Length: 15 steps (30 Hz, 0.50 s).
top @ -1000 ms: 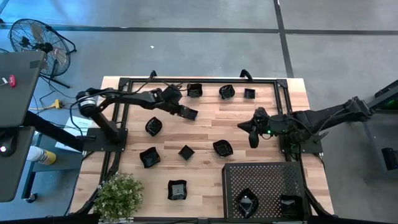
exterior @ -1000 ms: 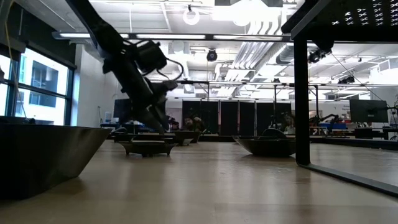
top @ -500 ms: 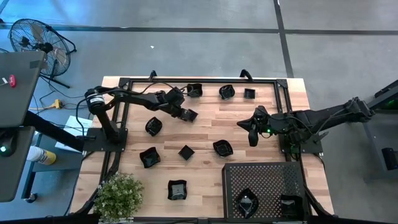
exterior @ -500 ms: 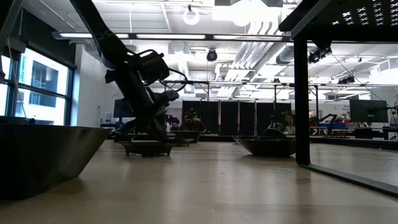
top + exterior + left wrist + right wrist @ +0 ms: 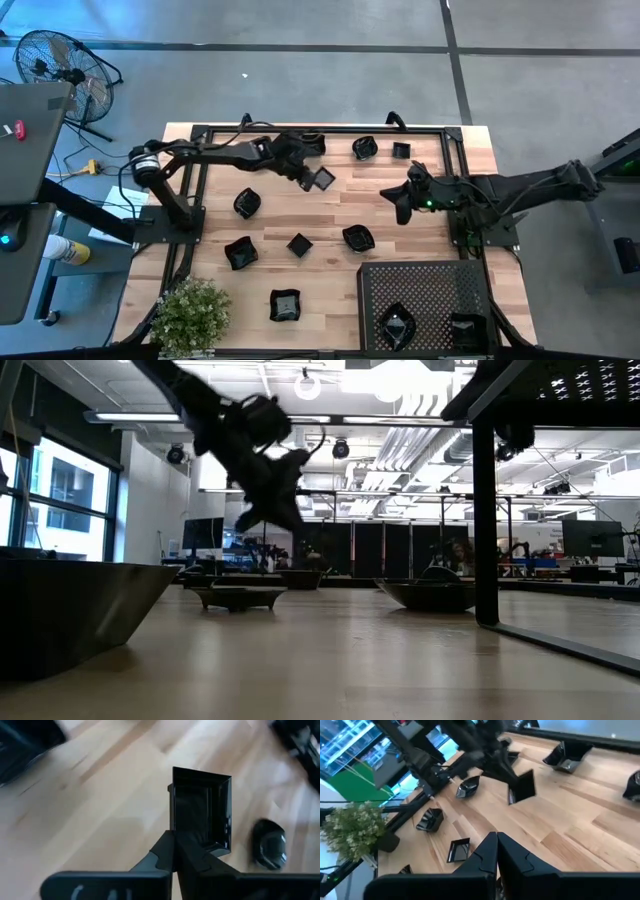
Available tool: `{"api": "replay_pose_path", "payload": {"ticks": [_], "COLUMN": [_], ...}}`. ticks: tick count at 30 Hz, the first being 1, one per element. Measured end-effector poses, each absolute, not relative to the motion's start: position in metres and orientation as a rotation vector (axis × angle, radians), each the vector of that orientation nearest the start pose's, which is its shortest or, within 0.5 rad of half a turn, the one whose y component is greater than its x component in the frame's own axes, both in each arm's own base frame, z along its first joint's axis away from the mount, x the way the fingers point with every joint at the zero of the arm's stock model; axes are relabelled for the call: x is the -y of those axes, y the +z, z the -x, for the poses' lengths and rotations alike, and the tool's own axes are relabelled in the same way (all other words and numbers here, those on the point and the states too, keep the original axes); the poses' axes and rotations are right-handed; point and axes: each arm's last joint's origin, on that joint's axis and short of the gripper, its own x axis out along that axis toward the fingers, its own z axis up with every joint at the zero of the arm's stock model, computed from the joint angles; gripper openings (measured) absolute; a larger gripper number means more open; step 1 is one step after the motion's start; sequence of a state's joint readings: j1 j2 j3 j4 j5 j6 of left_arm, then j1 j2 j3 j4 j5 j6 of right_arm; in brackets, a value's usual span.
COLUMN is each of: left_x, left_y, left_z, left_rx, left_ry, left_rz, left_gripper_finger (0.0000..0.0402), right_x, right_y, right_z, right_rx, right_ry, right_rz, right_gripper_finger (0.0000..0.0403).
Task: Pick & Place Mini shaped plates
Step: Put the black square plate on the shelf
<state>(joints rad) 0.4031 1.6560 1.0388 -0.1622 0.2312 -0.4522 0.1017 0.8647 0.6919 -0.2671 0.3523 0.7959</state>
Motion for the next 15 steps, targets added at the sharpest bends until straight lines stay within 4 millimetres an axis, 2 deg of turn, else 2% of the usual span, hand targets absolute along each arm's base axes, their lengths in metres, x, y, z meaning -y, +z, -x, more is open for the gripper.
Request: {"api": "replay_pose_path", "payload": {"ticks": [6, 11, 15], "left_x": [-0.107, -0.096, -0.089], "left_y": [0.246, 0.267, 0.272], "left_z": [-0.343, -0.353, -0.356], "left_rx": [-0.702, -0.653, -0.646], "left_ry": [0.242, 0.201, 0.178], "left_rz": [0.541, 0.512, 0.485], "left_gripper_finger": [0.0002, 0.0001, 0.0001], "right_x": [0.011, 0.030, 0.040], "right_y": [0.288, 0.279, 0.273], "right_z": [-0.214, -0.240, -0.258], "right_rx": [-0.357, -0.461, -0.505], "right_ry": [-0.425, -0.440, -0.441], "right_rz": [-0.737, -0.773, -0.776], "right_gripper_finger": [0.0011, 0.0049, 0.0083]}}
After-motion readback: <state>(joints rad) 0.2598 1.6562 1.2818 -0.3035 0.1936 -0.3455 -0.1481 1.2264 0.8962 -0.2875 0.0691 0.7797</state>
